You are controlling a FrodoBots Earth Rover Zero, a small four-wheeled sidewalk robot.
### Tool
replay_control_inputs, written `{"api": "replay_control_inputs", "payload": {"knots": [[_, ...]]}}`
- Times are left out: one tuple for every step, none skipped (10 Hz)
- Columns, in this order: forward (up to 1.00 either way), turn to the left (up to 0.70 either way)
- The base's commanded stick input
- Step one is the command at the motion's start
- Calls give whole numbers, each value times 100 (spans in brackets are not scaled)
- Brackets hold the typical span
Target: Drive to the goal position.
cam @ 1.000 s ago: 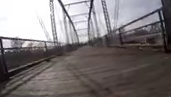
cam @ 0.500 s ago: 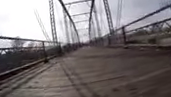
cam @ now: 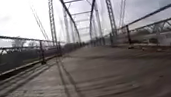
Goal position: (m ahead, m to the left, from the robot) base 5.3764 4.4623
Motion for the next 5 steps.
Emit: {"api": "replay_control_inputs", "payload": {"knots": [[100, 0], [100, -3], [100, -13], [100, -10], [100, -3]]}}
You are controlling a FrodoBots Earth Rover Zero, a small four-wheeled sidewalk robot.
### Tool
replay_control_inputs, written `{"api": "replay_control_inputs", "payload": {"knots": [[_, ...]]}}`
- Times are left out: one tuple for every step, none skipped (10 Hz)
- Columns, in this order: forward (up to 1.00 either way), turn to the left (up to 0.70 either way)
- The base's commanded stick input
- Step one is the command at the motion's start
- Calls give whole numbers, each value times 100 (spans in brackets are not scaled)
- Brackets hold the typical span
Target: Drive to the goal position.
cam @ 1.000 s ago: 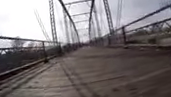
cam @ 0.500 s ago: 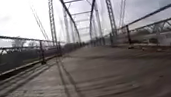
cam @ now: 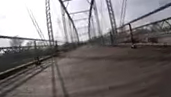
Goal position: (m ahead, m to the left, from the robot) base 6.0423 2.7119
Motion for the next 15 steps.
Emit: {"api": "replay_control_inputs", "payload": {"knots": [[100, 0], [100, 0], [100, 0], [100, -1], [100, -2], [100, -3], [100, -6], [100, -10], [100, -11], [100, -12], [100, -12], [100, -12], [100, -2], [100, 0], [100, 0]]}}
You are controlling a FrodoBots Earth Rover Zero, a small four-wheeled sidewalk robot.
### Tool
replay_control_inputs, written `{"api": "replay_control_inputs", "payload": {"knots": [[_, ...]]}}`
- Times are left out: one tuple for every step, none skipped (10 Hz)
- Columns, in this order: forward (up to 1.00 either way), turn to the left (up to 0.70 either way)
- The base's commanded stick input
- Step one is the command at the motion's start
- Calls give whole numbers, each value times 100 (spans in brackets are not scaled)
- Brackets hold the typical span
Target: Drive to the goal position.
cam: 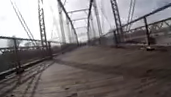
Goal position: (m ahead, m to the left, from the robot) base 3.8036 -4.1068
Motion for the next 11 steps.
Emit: {"api": "replay_control_inputs", "payload": {"knots": [[100, 0], [100, 0], [100, 0], [100, 0], [100, 0], [100, -14], [100, -31], [100, -21], [100, -11], [100, -5], [100, 0]]}}
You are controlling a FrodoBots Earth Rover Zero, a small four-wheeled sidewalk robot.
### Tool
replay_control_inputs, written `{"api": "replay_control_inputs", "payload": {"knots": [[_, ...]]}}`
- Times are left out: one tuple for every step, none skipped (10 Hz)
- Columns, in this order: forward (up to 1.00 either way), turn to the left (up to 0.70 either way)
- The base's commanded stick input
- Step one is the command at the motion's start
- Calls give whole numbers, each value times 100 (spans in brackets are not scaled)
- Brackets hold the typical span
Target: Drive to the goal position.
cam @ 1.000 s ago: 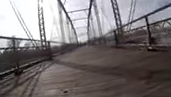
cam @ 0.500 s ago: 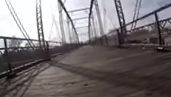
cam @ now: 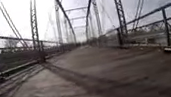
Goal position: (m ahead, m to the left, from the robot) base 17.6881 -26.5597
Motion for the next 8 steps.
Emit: {"api": "replay_control_inputs", "payload": {"knots": [[100, 0], [100, -3], [100, -15], [100, -32], [100, -34], [100, -15], [100, 0], [100, 0]]}}
